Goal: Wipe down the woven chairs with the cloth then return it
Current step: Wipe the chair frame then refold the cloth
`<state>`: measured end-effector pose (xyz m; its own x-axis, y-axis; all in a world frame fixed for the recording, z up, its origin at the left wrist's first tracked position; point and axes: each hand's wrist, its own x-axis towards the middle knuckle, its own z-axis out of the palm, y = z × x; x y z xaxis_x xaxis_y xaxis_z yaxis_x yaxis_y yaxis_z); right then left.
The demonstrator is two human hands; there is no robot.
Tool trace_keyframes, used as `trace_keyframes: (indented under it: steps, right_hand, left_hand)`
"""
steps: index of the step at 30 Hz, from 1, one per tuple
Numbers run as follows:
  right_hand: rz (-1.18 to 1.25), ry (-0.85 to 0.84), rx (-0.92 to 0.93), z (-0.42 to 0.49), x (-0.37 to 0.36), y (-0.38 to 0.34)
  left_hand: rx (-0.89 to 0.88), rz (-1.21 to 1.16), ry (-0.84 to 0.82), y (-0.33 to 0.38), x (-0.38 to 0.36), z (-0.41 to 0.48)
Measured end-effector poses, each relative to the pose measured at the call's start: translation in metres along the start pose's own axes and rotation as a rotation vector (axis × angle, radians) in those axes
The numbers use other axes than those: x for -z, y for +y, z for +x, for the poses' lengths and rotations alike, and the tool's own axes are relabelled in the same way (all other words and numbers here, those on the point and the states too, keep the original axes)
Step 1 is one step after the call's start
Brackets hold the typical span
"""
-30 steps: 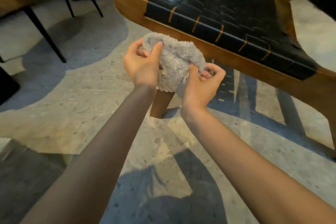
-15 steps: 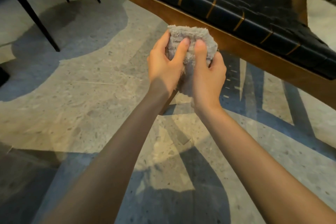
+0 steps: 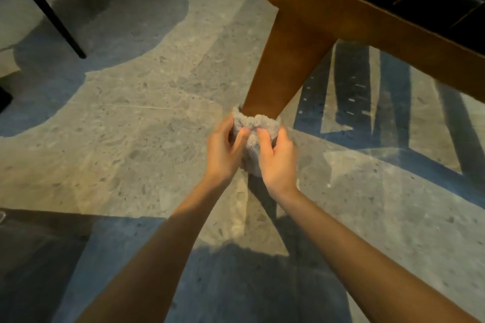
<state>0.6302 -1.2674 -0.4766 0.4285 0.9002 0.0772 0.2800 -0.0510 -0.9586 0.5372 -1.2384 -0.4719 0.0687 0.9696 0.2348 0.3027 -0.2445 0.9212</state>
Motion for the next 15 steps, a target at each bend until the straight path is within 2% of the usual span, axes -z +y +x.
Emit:
trace_keyframes:
  steps: [7,12,15]
  right_hand:
    - [0.013,-0.200,-0.141,0.002,-0.018,0.038]
    - [0.031,-0.206,-0.179,0.006,-0.019,0.037]
    - [0.081,-0.162,-0.172,0.002,-0.015,0.029]
  left_hand:
    - [0.200,0.251,-0.085,-0.049,0.001,-0.003]
    - [0.268,0.216,-0.117,-0.052,0.005,-0.002]
    - [0.269,0.141,-0.043,-0.037,0.002,-0.007]
